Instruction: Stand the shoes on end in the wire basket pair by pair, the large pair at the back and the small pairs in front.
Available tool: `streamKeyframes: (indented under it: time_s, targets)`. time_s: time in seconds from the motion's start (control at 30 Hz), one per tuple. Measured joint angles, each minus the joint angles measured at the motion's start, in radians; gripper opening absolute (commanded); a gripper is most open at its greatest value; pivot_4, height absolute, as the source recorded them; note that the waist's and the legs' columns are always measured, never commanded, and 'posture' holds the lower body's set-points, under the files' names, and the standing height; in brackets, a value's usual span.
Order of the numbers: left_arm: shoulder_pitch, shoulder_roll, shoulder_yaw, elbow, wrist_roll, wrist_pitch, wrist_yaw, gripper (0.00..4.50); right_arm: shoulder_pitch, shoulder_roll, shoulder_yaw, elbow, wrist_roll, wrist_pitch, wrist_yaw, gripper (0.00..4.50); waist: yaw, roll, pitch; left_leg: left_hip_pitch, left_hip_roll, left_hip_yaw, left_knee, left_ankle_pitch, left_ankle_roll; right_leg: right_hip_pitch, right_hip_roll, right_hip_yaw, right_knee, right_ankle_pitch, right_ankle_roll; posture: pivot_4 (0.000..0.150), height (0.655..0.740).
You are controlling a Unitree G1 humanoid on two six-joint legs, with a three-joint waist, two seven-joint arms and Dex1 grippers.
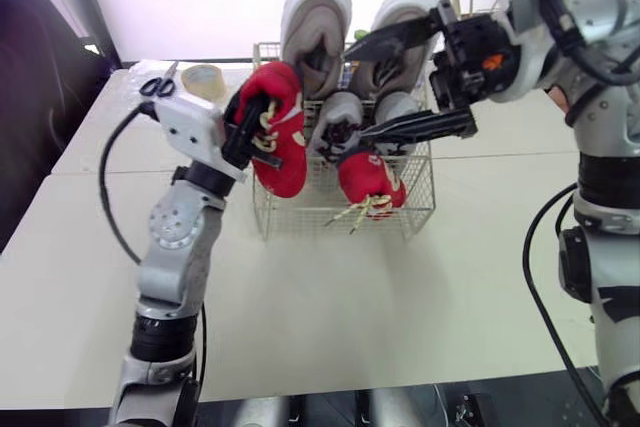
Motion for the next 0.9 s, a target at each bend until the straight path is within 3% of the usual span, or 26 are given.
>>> streamKeyframes:
  time_s: [0.33, 0.9]
  targets:
    - [0.034, -0.108, -0.082, 0.138, 0.141, -0.262, -0.010, 0.06, 0.034, -0.034, -0.018, -0.022, 0.012, 0.020, -0.013, 4.50, 0.025, 0.000, -0.001, 0.000, 0.000, 0.000, 0.002, 0.000, 0.001, 0.001, -0.001, 0.000, 0.000, 0.000, 0.000, 0.150, 0.7400]
    - [0.086, -0.241, -0.130, 0.236, 0.215, -0.370, 0.054, 0.06, 0.038, -0.036, -0.019, -0.029, 0.019, 0.019, -0.013, 4.50, 0.025, 0.000, -0.001, 0.000, 0.000, 0.000, 0.002, -0.001, 0.001, 0.002, -0.001, 0.000, -0.001, 0.000, -0.001, 0.150, 0.7400]
